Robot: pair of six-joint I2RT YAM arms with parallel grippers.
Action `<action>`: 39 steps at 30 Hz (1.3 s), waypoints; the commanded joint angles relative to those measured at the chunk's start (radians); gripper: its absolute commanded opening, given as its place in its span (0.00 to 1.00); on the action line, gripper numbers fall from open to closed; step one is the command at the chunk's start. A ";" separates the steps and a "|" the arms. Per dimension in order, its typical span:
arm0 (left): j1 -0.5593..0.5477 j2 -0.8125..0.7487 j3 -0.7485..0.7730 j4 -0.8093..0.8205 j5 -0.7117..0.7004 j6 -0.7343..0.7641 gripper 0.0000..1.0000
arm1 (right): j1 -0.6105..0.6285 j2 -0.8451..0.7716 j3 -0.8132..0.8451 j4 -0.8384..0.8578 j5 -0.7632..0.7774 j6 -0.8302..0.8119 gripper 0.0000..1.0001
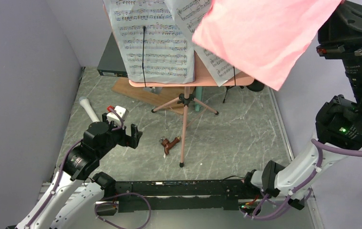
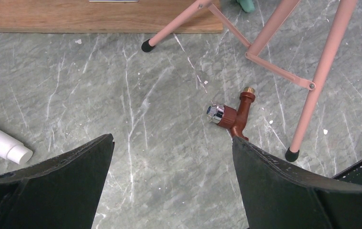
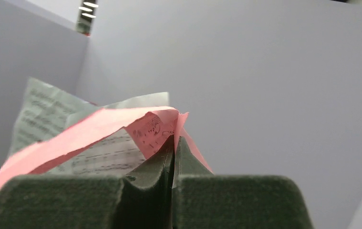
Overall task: Pack up the instrument practice props
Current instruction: Pick up the sheet music from the music stand, then place the sheet music at the center of the board.
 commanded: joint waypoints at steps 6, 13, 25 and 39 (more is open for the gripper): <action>0.005 -0.010 0.008 0.004 0.045 0.017 1.00 | -0.093 -0.063 -0.240 -0.197 0.265 -0.172 0.00; 0.006 -0.010 0.008 0.005 0.057 0.018 0.99 | -0.155 -0.229 -0.700 -0.082 0.362 -0.213 0.00; 0.005 -0.018 0.009 0.007 0.057 0.019 1.00 | -0.180 -0.396 -1.388 -0.117 0.241 -0.368 0.00; 0.007 -0.014 0.010 0.005 0.057 0.019 0.99 | -0.169 0.018 -1.630 -0.276 0.098 -0.623 0.00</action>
